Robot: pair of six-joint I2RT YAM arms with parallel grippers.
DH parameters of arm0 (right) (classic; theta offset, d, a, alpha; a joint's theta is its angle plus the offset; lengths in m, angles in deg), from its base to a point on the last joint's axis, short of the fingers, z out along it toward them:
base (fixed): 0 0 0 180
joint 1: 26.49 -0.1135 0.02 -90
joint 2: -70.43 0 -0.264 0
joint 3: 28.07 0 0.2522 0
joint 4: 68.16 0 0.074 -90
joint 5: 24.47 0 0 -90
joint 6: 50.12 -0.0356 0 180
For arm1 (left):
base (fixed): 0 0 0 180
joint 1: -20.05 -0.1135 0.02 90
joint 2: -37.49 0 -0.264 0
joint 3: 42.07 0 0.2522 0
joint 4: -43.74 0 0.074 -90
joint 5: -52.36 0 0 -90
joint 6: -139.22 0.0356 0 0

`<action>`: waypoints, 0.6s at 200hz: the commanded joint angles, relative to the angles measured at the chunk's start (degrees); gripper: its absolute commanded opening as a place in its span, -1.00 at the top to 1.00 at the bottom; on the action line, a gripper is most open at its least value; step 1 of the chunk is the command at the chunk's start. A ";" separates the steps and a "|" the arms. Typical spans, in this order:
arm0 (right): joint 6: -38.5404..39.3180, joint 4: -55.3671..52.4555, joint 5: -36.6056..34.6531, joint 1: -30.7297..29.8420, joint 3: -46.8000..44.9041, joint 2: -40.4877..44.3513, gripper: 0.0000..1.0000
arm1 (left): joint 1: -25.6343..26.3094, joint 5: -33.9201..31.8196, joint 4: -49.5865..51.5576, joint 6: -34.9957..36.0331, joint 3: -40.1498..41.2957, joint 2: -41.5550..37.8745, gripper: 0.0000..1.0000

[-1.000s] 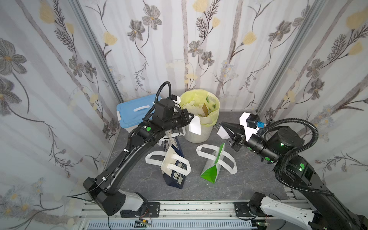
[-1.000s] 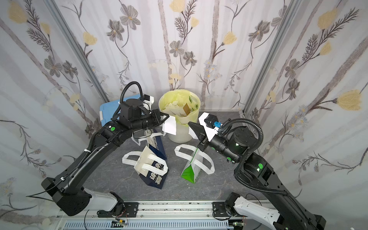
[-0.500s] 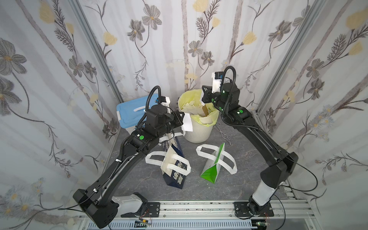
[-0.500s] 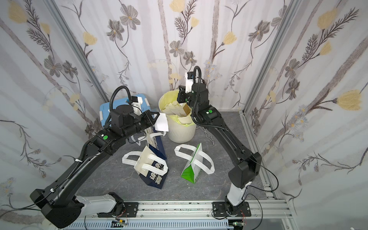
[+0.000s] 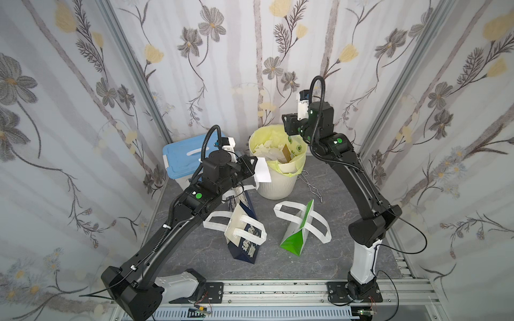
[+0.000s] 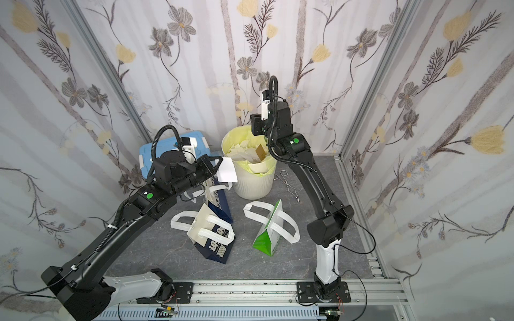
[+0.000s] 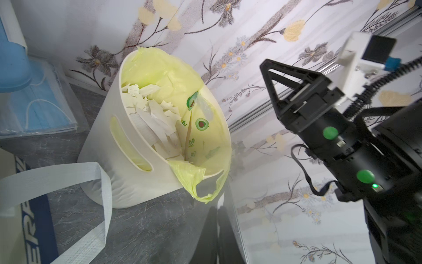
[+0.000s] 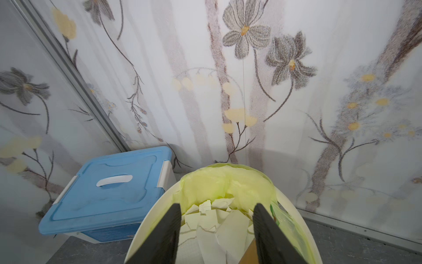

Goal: Shred takeout receipts and throw away
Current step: Place the takeout receipt in the trash bin, then shred the takeout receipt.

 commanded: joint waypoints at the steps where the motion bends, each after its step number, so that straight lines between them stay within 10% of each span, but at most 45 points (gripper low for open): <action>1: -2.34 -3.92 11.74 -0.15 -5.92 7.37 -0.10 | -0.01 2.44 -12.11 -4.73 2.22 0.02 1.00; 60: -28.09 22.27 25.68 -1.17 -54.62 41.12 -0.18 | 2.05 6.84 -27.06 -10.36 6.38 1.79 1.00; 120: -44.50 38.89 27.68 -1.32 -74.36 53.00 -0.43 | 4.91 7.69 -39.91 -17.44 11.78 1.78 1.00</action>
